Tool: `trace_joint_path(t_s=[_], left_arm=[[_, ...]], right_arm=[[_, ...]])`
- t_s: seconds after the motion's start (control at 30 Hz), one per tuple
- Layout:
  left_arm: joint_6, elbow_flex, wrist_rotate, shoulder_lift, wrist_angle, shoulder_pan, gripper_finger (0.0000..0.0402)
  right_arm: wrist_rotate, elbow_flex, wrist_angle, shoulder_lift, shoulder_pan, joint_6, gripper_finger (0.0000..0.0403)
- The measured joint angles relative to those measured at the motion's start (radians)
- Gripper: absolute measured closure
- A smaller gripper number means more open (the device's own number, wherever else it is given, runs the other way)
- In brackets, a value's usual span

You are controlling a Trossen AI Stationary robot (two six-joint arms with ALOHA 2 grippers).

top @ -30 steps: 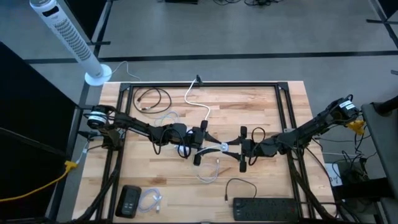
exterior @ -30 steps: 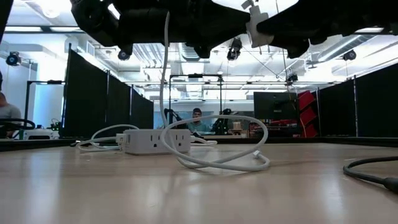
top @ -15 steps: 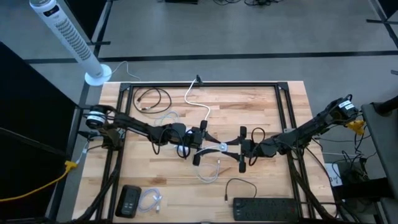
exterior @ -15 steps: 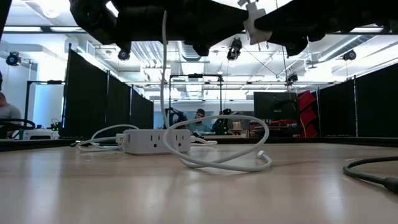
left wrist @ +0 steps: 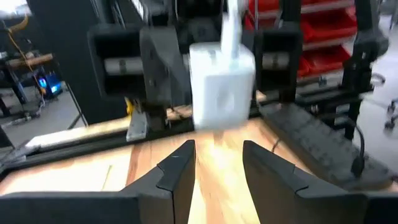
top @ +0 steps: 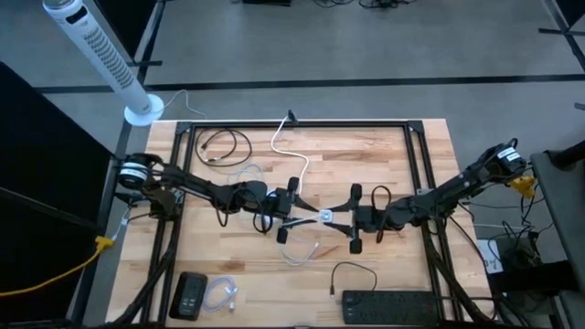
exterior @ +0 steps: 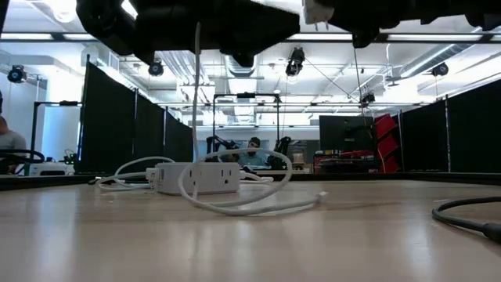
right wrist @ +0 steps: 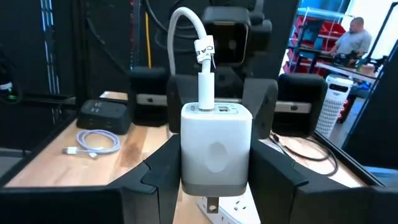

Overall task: Plug in charger cables
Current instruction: Insert the white charger into the black outlet

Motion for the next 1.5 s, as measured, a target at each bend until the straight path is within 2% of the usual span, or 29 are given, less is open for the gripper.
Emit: trace_joint_path(t_s=[0.23,0.33,0.53,0.73,0.9,1.1,1.23,1.5], left_arm=[[-0.025,0.002,0.006,0.036,0.044,-0.006,0.0287],[0.001,0.006,0.056,0.04,0.045,-0.009,0.0283],[0.019,0.009,0.078,0.041,0.056,-0.013,0.0247],[-0.003,0.012,0.043,0.039,0.061,-0.014,0.0201],[-0.03,0.012,0.031,0.04,0.075,-0.014,0.0188],[-0.038,0.011,-0.002,0.04,0.075,-0.014,0.0209],[-0.037,0.011,-0.003,0.04,0.072,-0.015,0.0256],[-0.033,0.011,-0.007,0.04,0.058,-0.014,0.0259]], right_arm=[[-0.031,0.048,-0.002,0.066,0.0,-0.023,0.0259],[-0.035,0.071,0.0,0.094,-0.001,-0.034,0.0259],[-0.022,0.083,-0.007,0.088,-0.002,-0.053,0.0259],[0.008,0.083,-0.015,0.089,-0.003,-0.047,0.0259],[0.028,0.086,-0.007,0.103,-0.007,-0.041,0.0259],[0.037,0.106,-0.007,0.125,-0.007,-0.044,0.0259],[0.037,0.11,-0.007,0.129,-0.006,-0.036,0.0259],[0.037,0.11,-0.018,0.132,-0.006,-0.022,0.0259]])
